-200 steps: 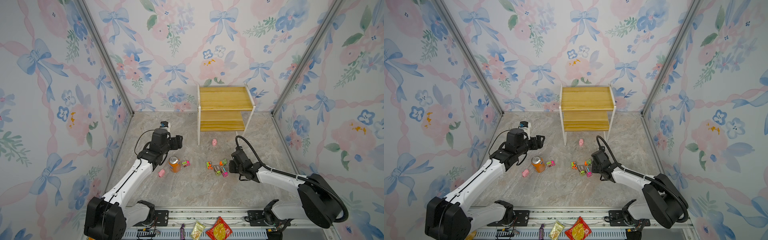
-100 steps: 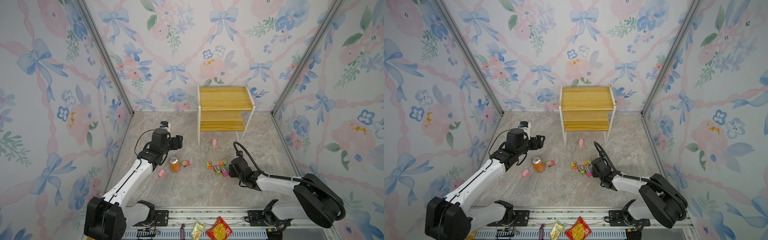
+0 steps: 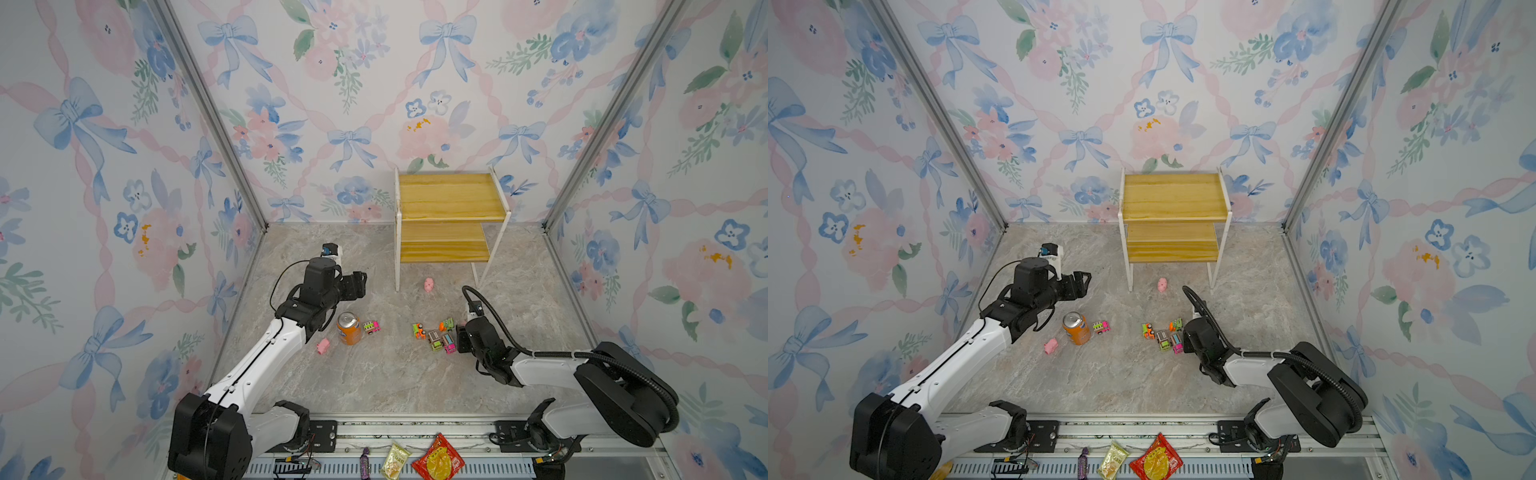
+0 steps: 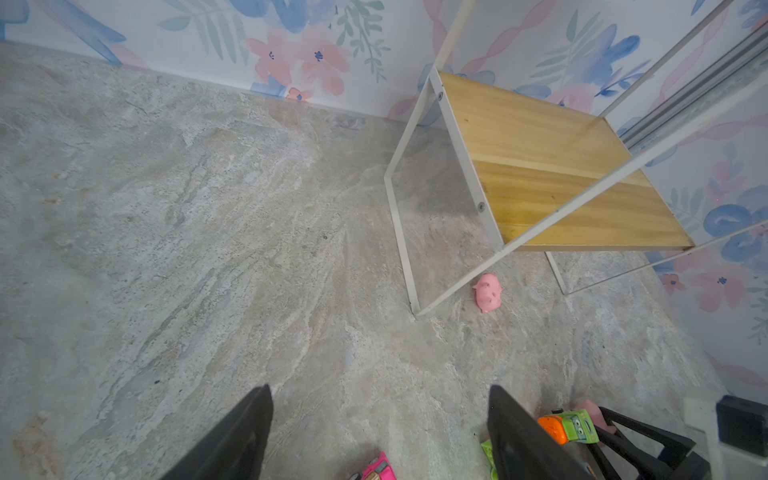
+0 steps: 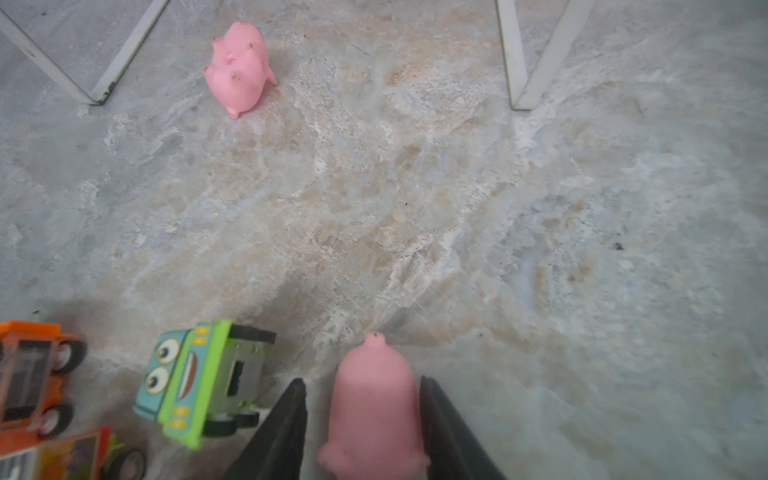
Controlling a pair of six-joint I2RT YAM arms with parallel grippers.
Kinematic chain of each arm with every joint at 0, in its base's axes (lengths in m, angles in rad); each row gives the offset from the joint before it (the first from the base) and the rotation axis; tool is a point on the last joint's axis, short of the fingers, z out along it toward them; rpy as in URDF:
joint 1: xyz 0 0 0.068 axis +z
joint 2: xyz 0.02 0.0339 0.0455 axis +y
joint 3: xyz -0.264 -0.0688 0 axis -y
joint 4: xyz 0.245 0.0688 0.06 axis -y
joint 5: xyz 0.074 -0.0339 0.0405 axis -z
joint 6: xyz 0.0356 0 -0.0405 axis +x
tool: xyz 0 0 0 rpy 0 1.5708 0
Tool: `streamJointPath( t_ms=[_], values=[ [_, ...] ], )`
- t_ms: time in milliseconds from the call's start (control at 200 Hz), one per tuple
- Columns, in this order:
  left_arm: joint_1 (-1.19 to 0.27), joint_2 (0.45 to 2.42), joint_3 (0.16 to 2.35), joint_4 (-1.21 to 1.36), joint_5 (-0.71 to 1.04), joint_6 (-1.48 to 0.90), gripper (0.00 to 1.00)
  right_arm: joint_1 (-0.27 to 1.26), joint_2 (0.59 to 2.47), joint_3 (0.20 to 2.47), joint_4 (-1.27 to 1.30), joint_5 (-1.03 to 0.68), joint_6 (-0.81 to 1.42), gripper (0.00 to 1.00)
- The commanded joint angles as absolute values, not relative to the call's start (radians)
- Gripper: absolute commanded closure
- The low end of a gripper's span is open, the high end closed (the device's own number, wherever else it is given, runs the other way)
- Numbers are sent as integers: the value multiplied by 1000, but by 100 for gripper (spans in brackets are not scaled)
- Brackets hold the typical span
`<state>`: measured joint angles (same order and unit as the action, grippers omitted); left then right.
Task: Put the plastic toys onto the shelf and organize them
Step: 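Carry the pink pig with the right gripper past the toy trucks toward the shelf, then move the right gripper with the pig over the lower shelf tier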
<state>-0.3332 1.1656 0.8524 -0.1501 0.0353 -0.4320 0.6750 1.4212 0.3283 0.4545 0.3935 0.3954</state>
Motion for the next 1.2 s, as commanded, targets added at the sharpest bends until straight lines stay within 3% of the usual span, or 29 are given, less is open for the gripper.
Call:
streamJointPath(
  t_ms=[0, 220, 655, 1195],
  values=[
    [-336, 1147, 836, -129, 41, -440, 18, 667, 1440, 323, 508, 388, 380, 58],
    [-336, 1147, 836, -129, 42, -439, 18, 667, 1399, 321, 473, 389, 379, 70],
    [-338, 1127, 838, -126, 55, -440, 18, 652, 1000, 428, 139, 380, 340, 72],
    [-342, 1107, 836, -127, 68, -439, 18, 583, 1185, 842, -34, 201, 486, 72]
  ],
)
